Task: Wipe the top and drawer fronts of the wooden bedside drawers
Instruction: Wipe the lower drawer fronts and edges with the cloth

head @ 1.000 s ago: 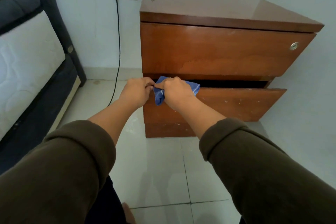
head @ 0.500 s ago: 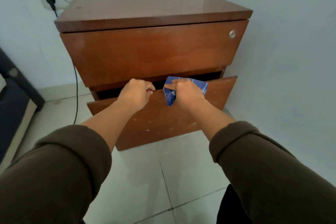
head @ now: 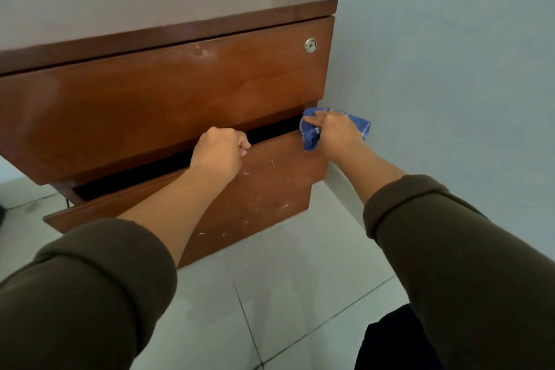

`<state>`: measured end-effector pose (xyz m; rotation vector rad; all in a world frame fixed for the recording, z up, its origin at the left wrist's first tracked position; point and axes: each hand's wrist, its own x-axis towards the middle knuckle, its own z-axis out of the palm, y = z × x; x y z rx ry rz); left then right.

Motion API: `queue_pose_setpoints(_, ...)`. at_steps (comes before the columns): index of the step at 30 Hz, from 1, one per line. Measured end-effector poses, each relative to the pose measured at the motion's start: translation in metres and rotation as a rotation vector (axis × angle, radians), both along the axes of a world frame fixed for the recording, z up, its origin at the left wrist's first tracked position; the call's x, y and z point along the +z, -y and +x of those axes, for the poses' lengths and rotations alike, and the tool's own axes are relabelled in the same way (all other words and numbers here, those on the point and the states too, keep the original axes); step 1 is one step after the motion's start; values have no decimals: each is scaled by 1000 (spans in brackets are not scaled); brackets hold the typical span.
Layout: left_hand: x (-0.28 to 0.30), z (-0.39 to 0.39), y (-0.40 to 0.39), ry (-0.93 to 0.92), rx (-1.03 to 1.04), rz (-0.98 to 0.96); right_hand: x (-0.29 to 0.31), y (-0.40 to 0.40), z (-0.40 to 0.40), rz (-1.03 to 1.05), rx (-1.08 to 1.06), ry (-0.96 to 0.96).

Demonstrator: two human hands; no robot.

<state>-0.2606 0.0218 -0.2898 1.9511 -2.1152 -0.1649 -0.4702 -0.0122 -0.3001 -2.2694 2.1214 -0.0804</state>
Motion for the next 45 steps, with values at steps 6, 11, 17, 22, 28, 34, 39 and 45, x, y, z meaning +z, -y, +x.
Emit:
queue_pose_setpoints(6,-2,0,-1,-16,6,-33,6,-19,-8,-36,-376,397)
queue_pose_setpoints(11,-3,7,-12,-67,20,2,3,-49,26,-99,-588,921)
queue_pose_setpoints(17,-13,59,-54,-227,234,-254,7,-82,102,10,-677,1204)
queue_pose_setpoints(22,-2,104,-82,-876,1054,-324,9,-104,163,142,-629,1289)
queue_pose_setpoints(28,-5,143,-89,-1202,1208,-175,1,-108,196,157,-577,1247)
queue_pose_setpoints(34,-10,166,-93,-1085,998,-102,1,-91,202,168,-528,1154)
queue_pose_setpoints(39,-14,184,-85,-1053,871,-75,-1,-70,209,144,-503,1037)
queue_pose_setpoints(45,-26,204,-85,-992,857,-104,-5,-67,211,84,-507,961)
